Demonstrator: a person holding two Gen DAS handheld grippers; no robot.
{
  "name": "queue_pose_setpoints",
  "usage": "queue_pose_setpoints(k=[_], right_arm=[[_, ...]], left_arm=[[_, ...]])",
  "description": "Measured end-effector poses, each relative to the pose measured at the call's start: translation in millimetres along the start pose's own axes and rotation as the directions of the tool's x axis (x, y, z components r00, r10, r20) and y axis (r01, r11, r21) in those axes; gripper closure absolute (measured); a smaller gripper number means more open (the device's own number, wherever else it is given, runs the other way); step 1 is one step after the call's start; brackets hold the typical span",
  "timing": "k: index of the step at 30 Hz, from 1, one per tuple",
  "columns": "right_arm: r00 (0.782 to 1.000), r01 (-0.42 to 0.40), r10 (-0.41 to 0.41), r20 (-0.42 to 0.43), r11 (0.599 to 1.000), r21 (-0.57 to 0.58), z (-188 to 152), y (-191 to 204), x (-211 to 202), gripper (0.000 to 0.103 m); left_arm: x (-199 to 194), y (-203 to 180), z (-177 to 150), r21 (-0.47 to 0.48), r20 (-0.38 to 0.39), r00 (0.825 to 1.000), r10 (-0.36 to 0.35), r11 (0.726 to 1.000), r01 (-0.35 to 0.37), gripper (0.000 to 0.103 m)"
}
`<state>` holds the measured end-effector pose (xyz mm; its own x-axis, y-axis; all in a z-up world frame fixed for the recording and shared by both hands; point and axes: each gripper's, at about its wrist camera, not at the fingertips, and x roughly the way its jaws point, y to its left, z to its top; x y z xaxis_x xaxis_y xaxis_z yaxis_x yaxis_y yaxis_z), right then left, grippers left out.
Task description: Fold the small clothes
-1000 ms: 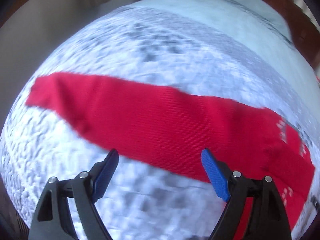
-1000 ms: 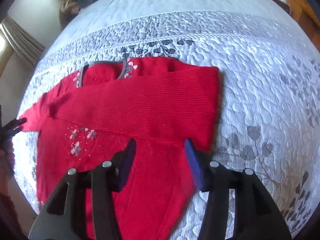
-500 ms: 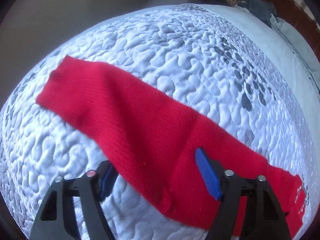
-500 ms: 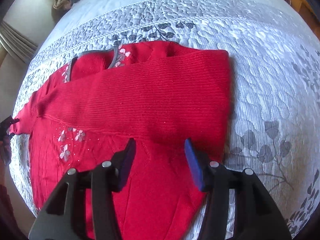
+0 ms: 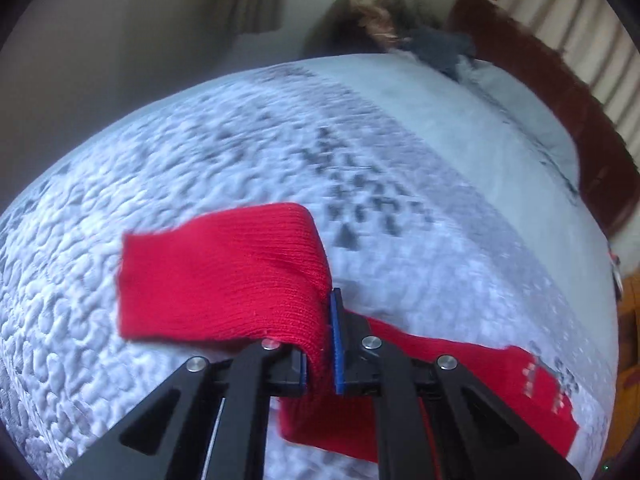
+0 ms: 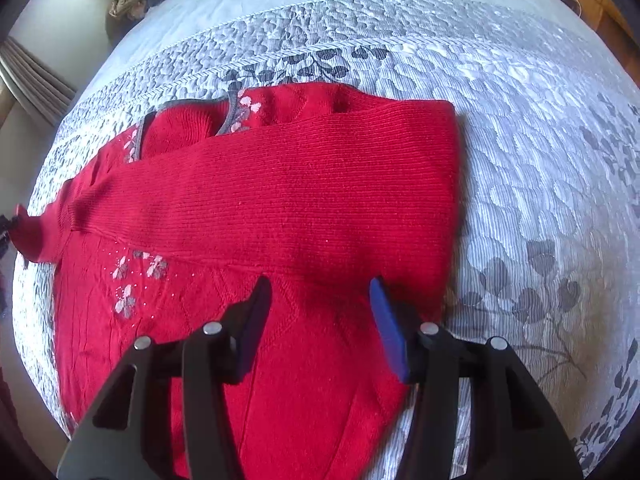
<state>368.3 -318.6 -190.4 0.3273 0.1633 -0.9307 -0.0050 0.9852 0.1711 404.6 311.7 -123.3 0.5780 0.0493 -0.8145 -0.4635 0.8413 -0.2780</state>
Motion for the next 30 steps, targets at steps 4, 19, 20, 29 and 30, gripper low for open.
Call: queue_pose_setpoints(k=[4, 19, 20, 29, 30], right_arm=[[1.000, 0.001, -0.001, 0.021, 1.000, -0.015, -4, 0, -12, 0.052], [0.998, -0.008, 0.011, 0.061, 0.998, -0.057, -20, -5, -37, 0.051], [0.998, -0.009, 0.012, 0.059, 0.998, -0.055, -22, -7, -37, 0.051], [0.999, -0.022, 0.023, 0.034, 0.999, -0.027, -29, -14, -27, 0.051], [0.999, -0.019, 0.020, 0.027, 1.000, -0.024, -30, -13, -24, 0.050]], left_arm=[[-27, -66, -12, 0.115, 0.019, 0.995, -0.100, 0.989, 0.097, 0.094], [-34, -281, -155, 0.453, -0.124, 0.962, -0.243, 0.849, 0.273, 0.094], [-28, -288, -164, 0.457, -0.137, 0.962, -0.238, 0.846, 0.275, 0.094], [41, -323, -237, 0.513, -0.293, 0.948, -0.123, 0.817, 0.265, 0.088], [47, -323, -244, 0.523, -0.317, 0.942, -0.107, 0.809, 0.268, 0.084]])
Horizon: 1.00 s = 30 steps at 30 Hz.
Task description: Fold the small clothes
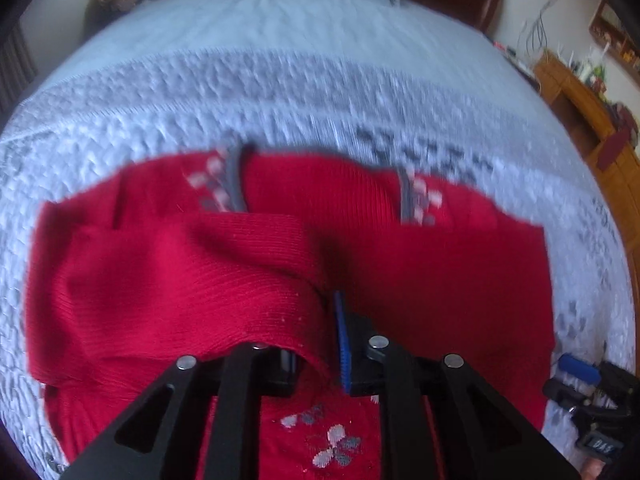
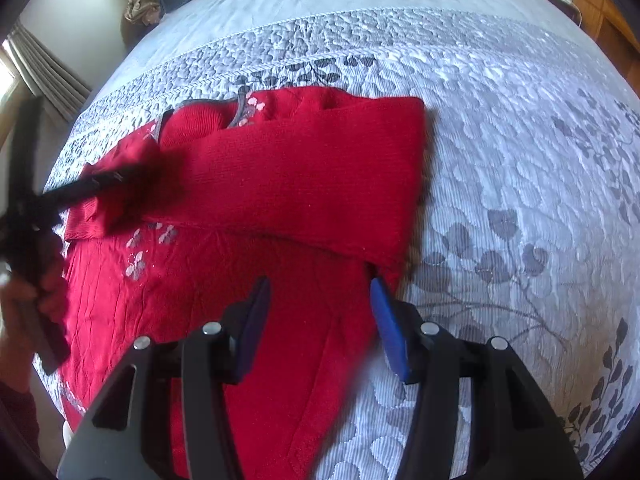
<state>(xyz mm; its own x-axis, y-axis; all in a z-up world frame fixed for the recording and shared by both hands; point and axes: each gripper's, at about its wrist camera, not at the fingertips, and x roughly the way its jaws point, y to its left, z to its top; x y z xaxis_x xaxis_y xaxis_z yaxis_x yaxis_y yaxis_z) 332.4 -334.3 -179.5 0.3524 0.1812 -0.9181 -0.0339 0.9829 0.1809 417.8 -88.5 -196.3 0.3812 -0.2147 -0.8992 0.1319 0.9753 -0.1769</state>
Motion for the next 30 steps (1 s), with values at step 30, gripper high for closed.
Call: queue_pose_setpoints(k=[30], right_arm=[[0.988, -0.018, -0.011, -0.156, 0.983, -0.185, 39, 142, 22, 0.052]], left_arm=[[-63, 207, -26, -0.158, -0.069, 0.971, 0.228, 0.959, -0.236, 0.048]])
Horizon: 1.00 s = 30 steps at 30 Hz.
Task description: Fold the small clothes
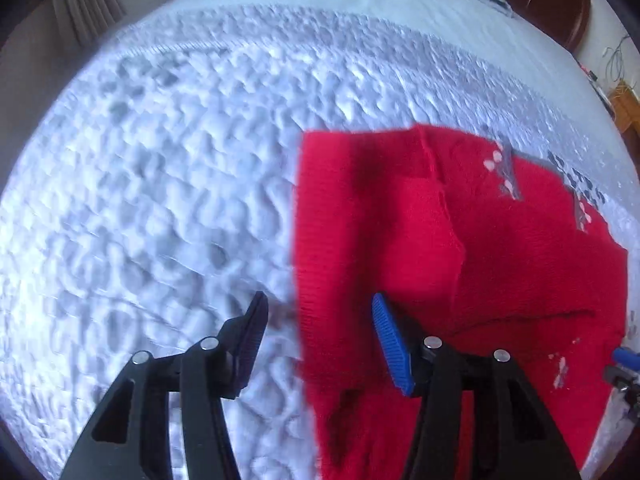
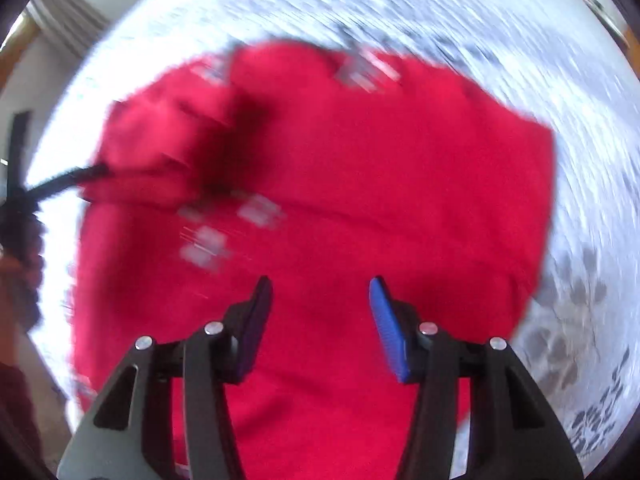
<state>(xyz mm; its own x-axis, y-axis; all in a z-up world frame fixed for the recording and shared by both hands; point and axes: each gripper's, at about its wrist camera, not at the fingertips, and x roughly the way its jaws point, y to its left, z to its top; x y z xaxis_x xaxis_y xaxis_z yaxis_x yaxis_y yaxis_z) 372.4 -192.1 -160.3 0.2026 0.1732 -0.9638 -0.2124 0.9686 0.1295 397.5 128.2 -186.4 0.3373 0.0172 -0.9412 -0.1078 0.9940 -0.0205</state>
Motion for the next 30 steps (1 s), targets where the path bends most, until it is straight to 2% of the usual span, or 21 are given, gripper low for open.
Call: queue_pose_setpoints(k=[2, 4, 7, 9, 13, 16, 18, 20, 21, 23, 24, 25, 26, 30], right_arm=[[1.000, -0.009, 0.010, 0.003, 0.999, -0.052, 20, 32, 0, 0.052], [0.999, -0.038, 0.037, -0.011, 0.995, -0.092, 43, 67, 6, 0.052], [0.993, -0.107, 0.101, -0.063, 0.991, -0.086, 70, 100, 25, 0.053], [0.989, -0.123, 0.116, -0.092, 0.989, -0.077, 82, 119, 41, 0.053], [0.988, -0.093, 0.082, -0.127, 0.992, -0.086, 105, 150, 68, 0.052], [0.990, -0.052, 0.037, -0.137, 0.993, -0.106, 112, 162, 82, 0.044], [0.990, -0.013, -0.005, -0.144, 0.992, -0.124, 116, 169, 94, 0.044], [0.990, 0.021, -0.040, -0.137, 0.990, -0.140, 118, 171, 101, 0.048], [0.990, 0.028, -0.049, -0.131, 0.988, -0.152, 119, 172, 102, 0.054], [0.992, 0.038, -0.057, -0.113, 0.986, -0.163, 120, 171, 99, 0.072], [0.994, 0.007, -0.024, -0.106, 0.989, -0.151, 121, 167, 93, 0.089], [0.995, -0.024, 0.011, -0.096, 0.991, -0.132, 122, 161, 86, 0.093], [0.996, -0.058, 0.050, -0.072, 0.993, -0.105, 123, 149, 73, 0.094], [0.993, -0.116, 0.117, 0.012, 0.991, -0.064, 116, 93, 26, 0.094]], left_arm=[[-4, 11, 4, -0.001, 0.018, 0.999, 0.033, 0.999, -0.033, 0.048], [-2, 21, 12, -0.019, 0.007, 0.999, 0.032, 0.999, -0.031, 0.048], [9, 24, 14, -0.026, -0.033, 0.999, 0.025, 0.999, -0.026, 0.047], [20, 19, 14, -0.035, -0.057, 0.998, 0.007, 0.999, -0.009, 0.046], [27, 28, 16, -0.082, -0.072, 0.996, -0.043, 0.996, 0.037, 0.044], [29, 27, 15, -0.066, -0.070, 0.997, -0.033, 0.997, 0.028, 0.043], [34, 25, 18, -0.055, -0.067, 0.998, -0.019, 0.998, 0.015, 0.042], [36, 26, 19, -0.064, -0.068, 0.998, -0.019, 0.998, 0.015, 0.041], [37, 26, 18, -0.069, -0.068, 0.997, -0.021, 0.997, 0.016, 0.041], [42, 24, 20, -0.069, -0.068, 0.998, -0.018, 0.998, 0.014, 0.041], [41, 23, 19, -0.066, -0.066, 0.998, -0.017, 0.998, 0.013, 0.040], [41, 23, 19, -0.065, -0.065, 0.998, -0.018, 0.998, 0.013, 0.040], [41, 23, 19, -0.065, -0.063, 0.998, -0.018, 0.998, 0.014, 0.040], [40, 26, 18, -0.064, -0.061, 0.998, -0.017, 0.998, 0.013, 0.040]])
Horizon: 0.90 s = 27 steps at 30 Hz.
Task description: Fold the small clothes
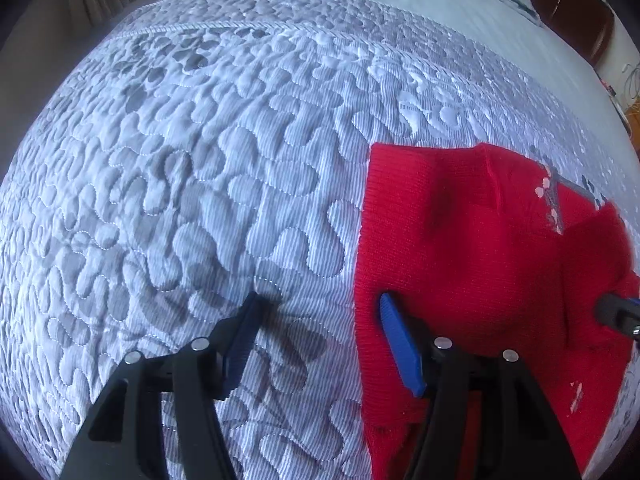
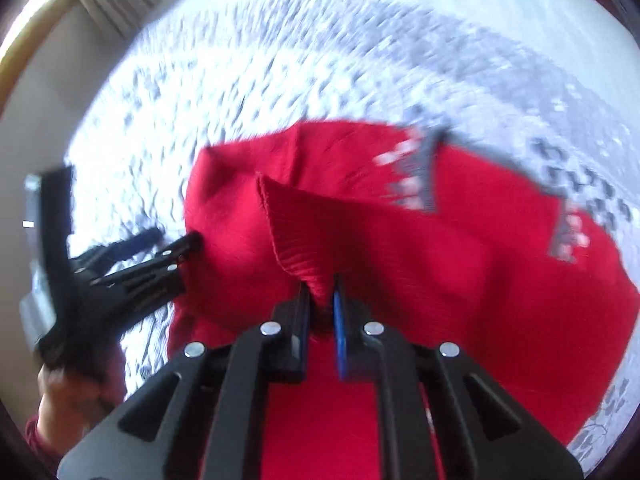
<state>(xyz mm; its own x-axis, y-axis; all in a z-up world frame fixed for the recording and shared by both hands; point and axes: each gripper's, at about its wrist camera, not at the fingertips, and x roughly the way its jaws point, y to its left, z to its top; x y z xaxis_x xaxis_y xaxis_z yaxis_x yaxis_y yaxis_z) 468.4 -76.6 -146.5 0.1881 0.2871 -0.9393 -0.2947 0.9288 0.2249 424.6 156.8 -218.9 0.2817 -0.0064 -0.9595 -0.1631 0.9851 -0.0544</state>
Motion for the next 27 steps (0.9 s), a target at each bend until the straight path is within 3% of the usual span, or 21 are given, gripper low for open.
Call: queue_pose_setpoints(k=[4, 7, 13, 15, 16, 18, 21, 23, 25, 26, 27], right_arm=[[0.997, -0.037, 0.030, 0.069, 0.994, 0.099, -25, -76, -47, 0.094], [0.995, 0.018, -0.033, 0.096, 0.987, 0.159, -49, -127, -67, 0.093], [0.986, 0.154, -0.167, 0.021, 0.945, 0.290, -101, -219, -53, 0.083], [0.991, 0.127, -0.137, 0.004, 0.928, 0.351, -114, -246, -45, 0.078], [0.995, 0.090, -0.101, 0.009, 0.923, 0.375, -118, -253, -43, 0.071], [0.999, 0.027, -0.044, 0.032, 0.911, 0.412, -122, -260, -39, 0.066], [0.997, -0.053, 0.020, 0.078, 0.897, 0.439, -119, -262, -38, 0.048], [0.996, -0.074, 0.041, 0.084, 0.899, 0.431, -107, -258, -36, 0.048], [0.999, -0.034, 0.014, 0.052, 0.908, 0.418, -97, -252, -29, 0.048], [0.999, -0.016, -0.003, 0.045, 0.913, 0.408, -93, -249, -27, 0.052], [0.999, 0.001, -0.016, 0.038, 0.929, 0.370, -92, -243, -29, 0.070]], left_arm=[[-2, -1, -1, -0.001, 0.004, 1.000, 0.012, 1.000, -0.012, 0.040], [-3, -5, -1, 0.003, 0.014, 0.999, 0.037, 0.999, -0.037, 0.040], [-13, -20, 0, 0.022, 0.028, 0.994, 0.106, 0.994, -0.107, 0.040], [-26, -24, 2, 0.010, 0.069, 0.989, 0.133, 0.991, -0.134, 0.041], [-36, -29, 3, 0.009, 0.114, 0.983, 0.148, 0.989, -0.150, 0.041], [-49, -40, 6, 0.035, 0.165, 0.975, 0.146, 0.987, -0.154, 0.041], [-53, -62, 12, 0.085, 0.181, 0.977, 0.110, 0.988, -0.127, 0.041], [-46, -73, 17, 0.085, 0.153, 0.984, 0.086, 0.991, -0.100, 0.041], [-32, -79, 20, 0.076, 0.126, 0.988, 0.091, 0.992, -0.101, 0.041], [-27, -79, 19, 0.077, 0.117, 0.989, 0.092, 0.992, -0.102, 0.041], [-21, -80, 17, 0.081, 0.110, 0.989, 0.100, 0.991, -0.109, 0.041]])
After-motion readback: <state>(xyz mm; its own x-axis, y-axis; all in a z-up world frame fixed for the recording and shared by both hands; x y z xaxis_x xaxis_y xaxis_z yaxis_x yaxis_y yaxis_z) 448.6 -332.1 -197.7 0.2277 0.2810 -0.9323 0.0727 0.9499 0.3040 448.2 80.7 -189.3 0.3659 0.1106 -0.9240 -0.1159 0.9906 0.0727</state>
